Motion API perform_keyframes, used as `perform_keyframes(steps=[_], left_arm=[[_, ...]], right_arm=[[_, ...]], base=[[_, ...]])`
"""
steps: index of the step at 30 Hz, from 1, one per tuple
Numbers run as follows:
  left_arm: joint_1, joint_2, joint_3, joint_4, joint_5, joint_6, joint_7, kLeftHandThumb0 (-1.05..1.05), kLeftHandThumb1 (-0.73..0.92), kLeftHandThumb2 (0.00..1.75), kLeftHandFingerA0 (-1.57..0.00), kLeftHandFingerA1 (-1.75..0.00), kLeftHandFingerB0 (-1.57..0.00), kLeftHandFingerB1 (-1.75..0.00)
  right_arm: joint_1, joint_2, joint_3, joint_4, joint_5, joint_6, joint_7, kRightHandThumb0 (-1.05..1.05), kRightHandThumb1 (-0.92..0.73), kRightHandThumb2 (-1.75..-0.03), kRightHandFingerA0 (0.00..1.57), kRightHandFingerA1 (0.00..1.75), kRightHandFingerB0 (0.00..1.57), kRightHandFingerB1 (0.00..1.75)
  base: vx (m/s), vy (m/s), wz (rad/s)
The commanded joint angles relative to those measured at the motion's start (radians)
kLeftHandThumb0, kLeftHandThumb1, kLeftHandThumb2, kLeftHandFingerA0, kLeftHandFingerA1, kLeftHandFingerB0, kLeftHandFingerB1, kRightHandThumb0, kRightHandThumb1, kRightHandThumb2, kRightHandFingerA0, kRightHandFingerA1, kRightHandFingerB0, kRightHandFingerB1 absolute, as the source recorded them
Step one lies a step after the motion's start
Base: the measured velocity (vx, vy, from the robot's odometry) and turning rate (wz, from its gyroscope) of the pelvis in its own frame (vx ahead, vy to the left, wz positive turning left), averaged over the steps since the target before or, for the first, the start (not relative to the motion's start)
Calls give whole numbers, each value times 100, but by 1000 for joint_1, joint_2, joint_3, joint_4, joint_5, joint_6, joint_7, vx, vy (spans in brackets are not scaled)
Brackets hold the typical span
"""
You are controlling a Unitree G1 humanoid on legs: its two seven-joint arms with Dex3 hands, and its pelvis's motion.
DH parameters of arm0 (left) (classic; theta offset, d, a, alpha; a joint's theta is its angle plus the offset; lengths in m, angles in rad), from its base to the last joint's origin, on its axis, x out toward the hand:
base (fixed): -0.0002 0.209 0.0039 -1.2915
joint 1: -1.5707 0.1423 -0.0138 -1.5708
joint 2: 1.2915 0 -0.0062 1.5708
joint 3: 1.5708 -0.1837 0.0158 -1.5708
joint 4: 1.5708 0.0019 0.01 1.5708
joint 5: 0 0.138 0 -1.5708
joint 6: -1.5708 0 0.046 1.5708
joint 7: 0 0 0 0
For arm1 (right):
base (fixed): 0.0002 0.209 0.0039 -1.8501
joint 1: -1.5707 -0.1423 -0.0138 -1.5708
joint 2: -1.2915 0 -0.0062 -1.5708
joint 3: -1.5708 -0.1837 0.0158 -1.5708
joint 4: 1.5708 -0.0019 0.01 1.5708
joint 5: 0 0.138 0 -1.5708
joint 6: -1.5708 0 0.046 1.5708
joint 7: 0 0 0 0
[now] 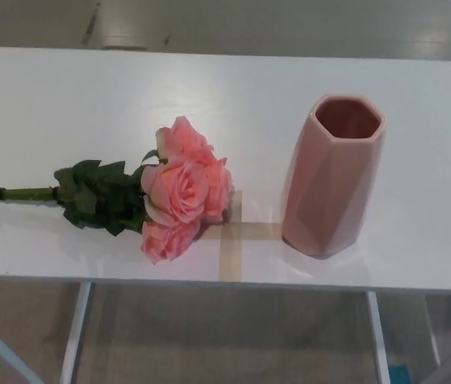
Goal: Use the left hand to pick up the rose and then lift and insert it into the pink vase.
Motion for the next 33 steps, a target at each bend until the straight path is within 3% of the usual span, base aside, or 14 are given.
perform_keyframes(steps=[1, 6, 13, 14, 18, 19, 21, 24, 25, 26, 33], left_arm=[[4, 4, 10, 18, -24, -34, 0, -19, 60, 58, -59, -40, -44, -35], [11, 4, 8, 15, -24, -52, -5, -26, 56, 65, -53, -44, -40, -39], [31, 3, -36, -5, -9, -154, -70, -19, 55, 56, -47, -38, -36, -33], [85, 29, -77, -98, -24, -195, -300, -34, 44, 61, -30, -38, -24, -34], [99, 33, -86, -122, -33, -195, -330, -34, 44, 61, -30, -38, -24, -34], [138, 118, -136, -263, -112, -77, -733, -42, 41, 53, -32, -34, -31, -31], [173, 152, -157, -352, -159, -14, -881, -44, 41, 53, -32, -34, -33, -32], [179, 153, -157, -364, -163, -6, -884, -44, 41, 53, -32, -34, -33, -32], [290, 208, -192, -599, -274, 100, -1041, -50, 34, 66, -33, -44, -30, -39], [311, 222, -202, -647, -297, 113, -1083, -41, 40, 52, -36, -37, -32, -31], [409, 311, -303, -977, -405, 119, -1234, -50, 37, 64, -27, -43, -18, -35]], right_arm=[[5, -3, -8, 17, 18, -28, -21, -16, -53, -53, 72, 51, 60, 46], [7, -4, -2, 19, 18, -33, -20, -16, -53, -53, 73, 52, 60, 46], [5, -4, -1, 20, 25, -33, -16, -16, -53, -53, 73, 52, 60, 46], [9, -1, 4, 19, 21, -34, -16, -16, -52, -54, 72, 51, 60, 46], [9, 0, 5, 19, 22, -34, -16, -16, -52, -54, 72, 51, 60, 46], [7, -6, 11, 21, 15, -28, -24, -16, -52, -54, 72, 51, 60, 46], [6, -8, 15, 21, 10, -25, -29, -16, -52, -54, 72, 51, 60, 46], [6, -8, 16, 21, 11, -25, -29, -16, -52, -54, 72, 51, 60, 46], [11, -5, 22, 22, 5, -29, -33, -16, -52, -54, 73, 51, 60, 46], [12, -5, 24, 22, 3, -29, -34, -16, -52, -54, 74, 51, 60, 46], [16, -5, 24, 25, 6, -32, -29, -16, -51, -54, 74, 52, 60, 47]], base=[[0, 0, 0], [0, 0, 0], [0, 0, 0], [0, 0, 0], [0, 0, 0], [0, 0, 0], [0, 0, 0], [0, 0, 0], [0, 0, 0], [0, 0, 0], [0, 0, 0]])
